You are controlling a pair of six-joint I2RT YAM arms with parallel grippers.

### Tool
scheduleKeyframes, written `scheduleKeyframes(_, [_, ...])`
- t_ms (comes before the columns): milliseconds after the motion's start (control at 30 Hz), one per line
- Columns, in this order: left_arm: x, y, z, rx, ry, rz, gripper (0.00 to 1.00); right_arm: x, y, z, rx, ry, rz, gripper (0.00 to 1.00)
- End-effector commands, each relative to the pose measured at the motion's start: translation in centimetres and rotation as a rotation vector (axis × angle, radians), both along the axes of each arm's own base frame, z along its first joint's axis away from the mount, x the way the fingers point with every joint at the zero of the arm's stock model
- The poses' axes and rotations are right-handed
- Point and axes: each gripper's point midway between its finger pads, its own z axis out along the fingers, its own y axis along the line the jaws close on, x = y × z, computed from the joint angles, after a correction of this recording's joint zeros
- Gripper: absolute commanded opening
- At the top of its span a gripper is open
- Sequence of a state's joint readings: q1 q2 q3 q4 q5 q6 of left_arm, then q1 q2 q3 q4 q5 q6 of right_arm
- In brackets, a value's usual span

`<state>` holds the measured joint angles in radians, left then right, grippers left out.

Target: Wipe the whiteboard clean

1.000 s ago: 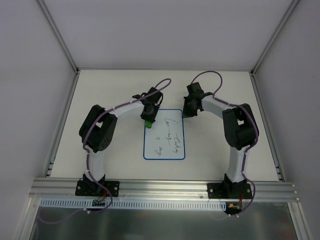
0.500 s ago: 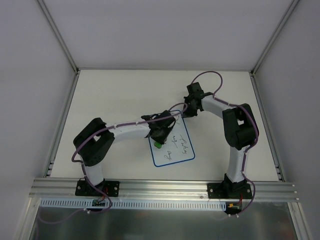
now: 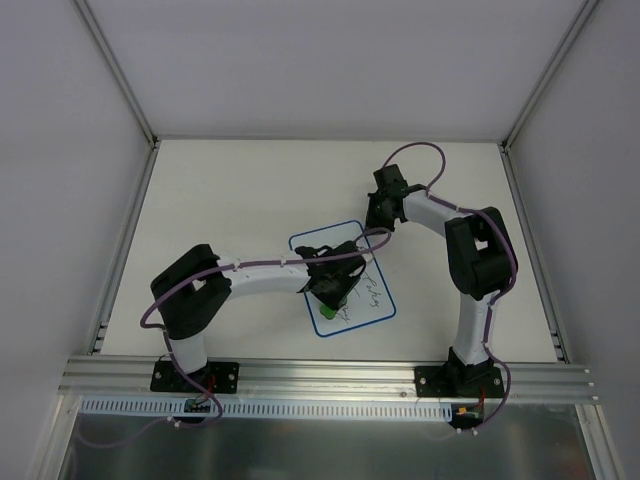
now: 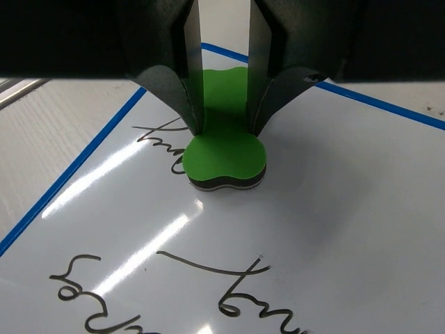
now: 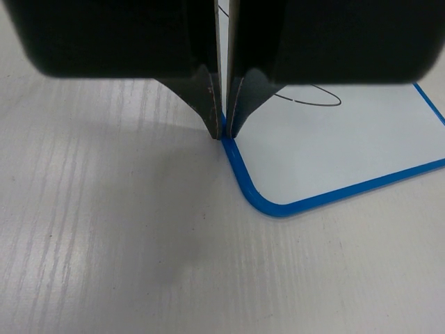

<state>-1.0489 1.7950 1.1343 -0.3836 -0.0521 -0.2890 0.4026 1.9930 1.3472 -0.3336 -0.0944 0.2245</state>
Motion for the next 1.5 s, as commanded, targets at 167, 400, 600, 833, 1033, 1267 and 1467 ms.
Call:
scheduleKeyframes(167, [4.9, 5.8, -1.5, 0.177, -0.012, 0.148, 0.00, -1.6, -2.8, -3.6, -0.125, 0.096, -0.037, 0.01])
scheduleKeyframes(400, [6.6, 4.5, -1.0, 0.145, -0.013, 0.103, 0.00, -1.6, -2.8, -3.6, -0.126, 0.097, -0.040, 0.00])
scheduleKeyframes(600, [1.9, 2.7, -1.9, 0.138, 0.051, -0.036, 0.00, -1.6, -2.8, -3.6, -0.126, 0.098, -0.052, 0.00])
scheduleKeyframes(833, [-4.6, 1.5, -2.8, 0.136, 0.132, -0.165, 0.00, -1.6, -2.8, -3.5, -0.122, 0.098, -0.061, 0.00])
scheduleKeyframes(1033, [-7.1, -1.1, -2.2, 0.108, 0.114, -0.299, 0.00, -1.6, -2.8, -3.5, -0.122, 0.097, -0.061, 0.00])
scheduleKeyframes(1267, [-6.7, -1.7, -0.4, 0.084, 0.043, -0.348, 0.00, -1.6, -2.8, -3.5, -0.122, 0.097, -0.059, 0.00])
scheduleKeyframes(1467, [-3.8, -1.7, 3.2, 0.049, -0.095, -0.326, 0.00, -1.6, -2.8, -3.5, -0.123, 0.096, -0.056, 0.00])
